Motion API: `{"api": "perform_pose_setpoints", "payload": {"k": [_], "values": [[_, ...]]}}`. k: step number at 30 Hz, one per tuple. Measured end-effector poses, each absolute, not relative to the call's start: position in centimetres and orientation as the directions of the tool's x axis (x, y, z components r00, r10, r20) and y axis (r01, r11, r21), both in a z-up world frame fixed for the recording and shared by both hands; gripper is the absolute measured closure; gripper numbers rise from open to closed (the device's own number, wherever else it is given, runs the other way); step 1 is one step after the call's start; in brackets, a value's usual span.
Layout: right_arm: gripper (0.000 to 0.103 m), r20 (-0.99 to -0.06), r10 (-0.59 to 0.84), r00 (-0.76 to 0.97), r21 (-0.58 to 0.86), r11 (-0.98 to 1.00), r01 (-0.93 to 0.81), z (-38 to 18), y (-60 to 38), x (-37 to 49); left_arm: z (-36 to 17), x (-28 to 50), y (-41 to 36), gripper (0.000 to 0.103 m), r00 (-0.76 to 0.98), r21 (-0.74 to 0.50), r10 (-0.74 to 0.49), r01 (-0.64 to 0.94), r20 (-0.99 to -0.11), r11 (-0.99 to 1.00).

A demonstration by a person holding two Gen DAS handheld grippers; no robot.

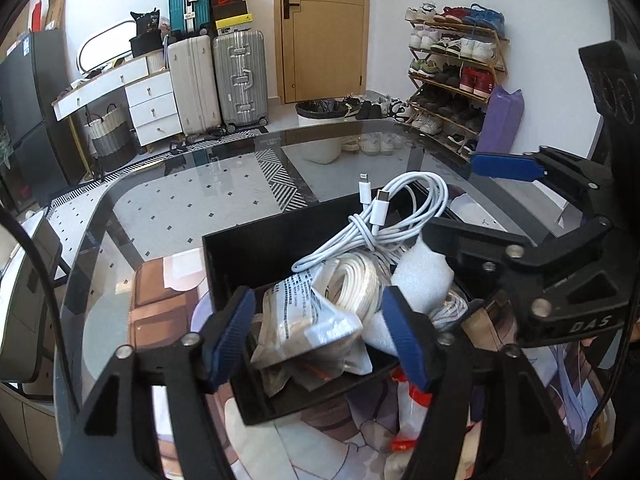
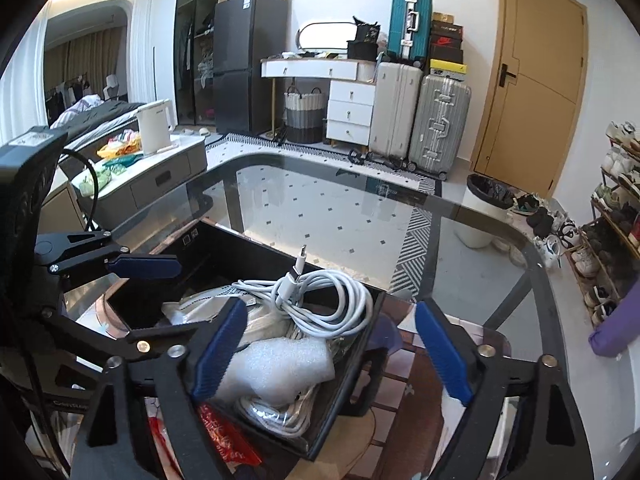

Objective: Organize soft objects
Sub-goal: 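Open both grippers to drop the sachet and cable into the box, then move both grippers toward the white plush toy and red balloon glue bag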

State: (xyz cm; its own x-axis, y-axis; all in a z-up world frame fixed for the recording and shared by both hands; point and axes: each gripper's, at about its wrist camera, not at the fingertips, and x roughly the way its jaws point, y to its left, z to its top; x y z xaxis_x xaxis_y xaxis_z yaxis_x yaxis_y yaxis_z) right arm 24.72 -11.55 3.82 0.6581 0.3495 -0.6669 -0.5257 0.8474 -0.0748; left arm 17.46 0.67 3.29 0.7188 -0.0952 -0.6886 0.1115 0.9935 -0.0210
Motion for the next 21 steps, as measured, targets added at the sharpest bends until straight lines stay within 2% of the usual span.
{"api": "perform_pose_setpoints", "payload": {"k": [3, 6, 10, 21], "values": [[0.004, -0.654, 0.355, 0.668, -0.054, 0.859, -0.509, 4.1, -12.4, 23.7, 3.8, 16.2, 0.8, 0.014, 0.747, -0.02, -0.097, 0.112, -0.657, 0.994], [0.002, -0.651, 0.374, 0.661, 0.006, 0.873, -0.487, 4.3, -13.6, 22.4, 4.2, 14.9, 1.0, 0.005, 0.766, -0.007, -0.085, 0.105, -0.638, 0.994], [0.001, -0.657, 0.401, 0.639, 0.066, 0.874, -0.481, 4.0, -14.4, 20.7, 4.4, 13.3, 1.0, 0.004, 0.768, -0.024, -0.098, 0.107, -0.633, 0.994], [0.001, -0.664, 0.404, 0.629, 0.062, 0.868, -0.492, 2.9, -15.2, 15.2, 3.2, 9.5, 1.6, 0.003, 0.759, -0.042, -0.088, 0.08, -0.645, 0.996]]}}
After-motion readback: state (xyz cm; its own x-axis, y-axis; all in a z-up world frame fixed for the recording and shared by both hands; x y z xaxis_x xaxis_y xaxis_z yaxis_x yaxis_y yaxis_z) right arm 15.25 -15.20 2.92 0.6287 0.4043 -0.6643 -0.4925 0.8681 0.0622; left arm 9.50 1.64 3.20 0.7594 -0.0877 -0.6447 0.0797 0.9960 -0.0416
